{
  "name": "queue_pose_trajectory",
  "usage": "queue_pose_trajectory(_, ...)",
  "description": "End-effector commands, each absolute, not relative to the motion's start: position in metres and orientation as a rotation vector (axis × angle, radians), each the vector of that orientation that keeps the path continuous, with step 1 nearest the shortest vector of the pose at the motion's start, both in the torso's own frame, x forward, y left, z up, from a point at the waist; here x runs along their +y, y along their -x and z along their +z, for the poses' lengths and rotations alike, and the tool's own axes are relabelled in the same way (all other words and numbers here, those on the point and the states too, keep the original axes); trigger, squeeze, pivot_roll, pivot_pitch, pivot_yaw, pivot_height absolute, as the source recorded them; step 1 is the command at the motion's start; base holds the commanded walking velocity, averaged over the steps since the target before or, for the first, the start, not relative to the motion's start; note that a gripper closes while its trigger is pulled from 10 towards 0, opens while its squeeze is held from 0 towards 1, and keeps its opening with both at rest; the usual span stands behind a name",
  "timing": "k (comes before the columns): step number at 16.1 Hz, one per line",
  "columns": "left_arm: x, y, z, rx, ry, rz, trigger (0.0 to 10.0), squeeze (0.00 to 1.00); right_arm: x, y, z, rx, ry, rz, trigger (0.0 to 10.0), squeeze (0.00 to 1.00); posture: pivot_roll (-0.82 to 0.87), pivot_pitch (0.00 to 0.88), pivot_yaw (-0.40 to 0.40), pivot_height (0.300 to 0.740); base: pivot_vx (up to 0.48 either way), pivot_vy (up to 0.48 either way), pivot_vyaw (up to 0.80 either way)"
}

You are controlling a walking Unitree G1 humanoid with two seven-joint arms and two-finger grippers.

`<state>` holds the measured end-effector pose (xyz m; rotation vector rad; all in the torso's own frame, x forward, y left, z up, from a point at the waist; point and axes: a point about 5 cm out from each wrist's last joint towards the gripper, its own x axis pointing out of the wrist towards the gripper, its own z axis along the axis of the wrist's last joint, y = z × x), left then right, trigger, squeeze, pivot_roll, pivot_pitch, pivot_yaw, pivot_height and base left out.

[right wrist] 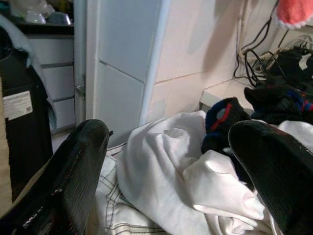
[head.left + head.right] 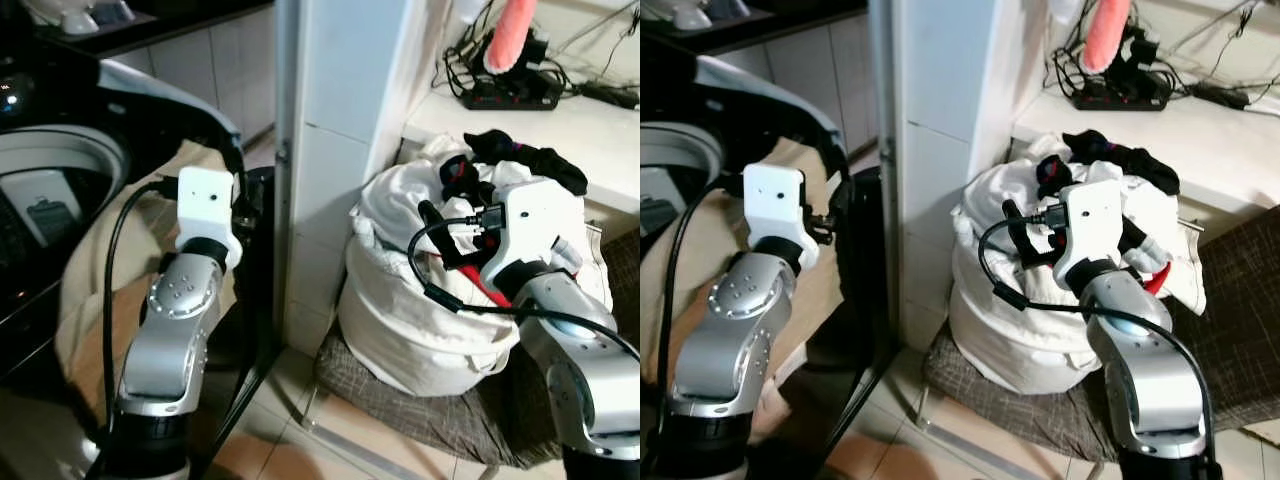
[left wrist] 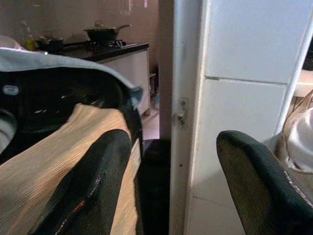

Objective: Clothes washing

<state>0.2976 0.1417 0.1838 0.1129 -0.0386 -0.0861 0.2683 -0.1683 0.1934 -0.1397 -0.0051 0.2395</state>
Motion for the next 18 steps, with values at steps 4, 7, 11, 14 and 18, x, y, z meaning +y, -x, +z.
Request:
queue_pose_trajectory(4, 0.133, -0.300, 0.191, -0.075, -0.142, -0.120, 10.0, 0.00, -0.192, -0.276, 0.192, 0.007, 0.124, 0.090, 10.0, 0.00, -0.06, 0.000, -0.045, 0.740, 0.000, 0.000, 0.00)
queue_pose_trajectory(7, 0.125, -0.300, 0.194, -0.089, -0.139, -0.180, 10.0, 0.00, -0.202, -0.277, 0.192, 0.009, 0.138, 0.045, 10.0, 0.00, -0.07, 0.000, -0.009, 0.740, 0.000, 0.000, 0.00)
queue_pose_trajectory(11, 0.117, -0.303, 0.197, -0.098, -0.099, -0.232, 10.0, 0.00, -0.223, -0.299, 0.192, 0.058, 0.200, -0.005, 10.0, 1.00, -0.09, 0.000, 0.024, 0.740, 0.000, 0.000, 0.00)
queue_pose_trajectory(14, 0.108, -0.302, 0.205, -0.127, -0.078, -0.329, 10.0, 0.00, -0.246, -0.323, 0.215, 0.062, 0.368, 0.023, 10.0, 1.00, -0.10, 0.000, 0.040, 0.740, 0.000, 0.000, 0.00)
queue_pose_trajectory(18, 0.098, -0.294, 0.209, -0.127, -0.055, -0.474, 10.0, 0.00, -0.264, -0.344, 0.223, 0.152, 0.521, 0.144, 10.0, 1.00, -0.10, 0.000, 0.043, 0.740, 0.000, 0.000, 0.00)
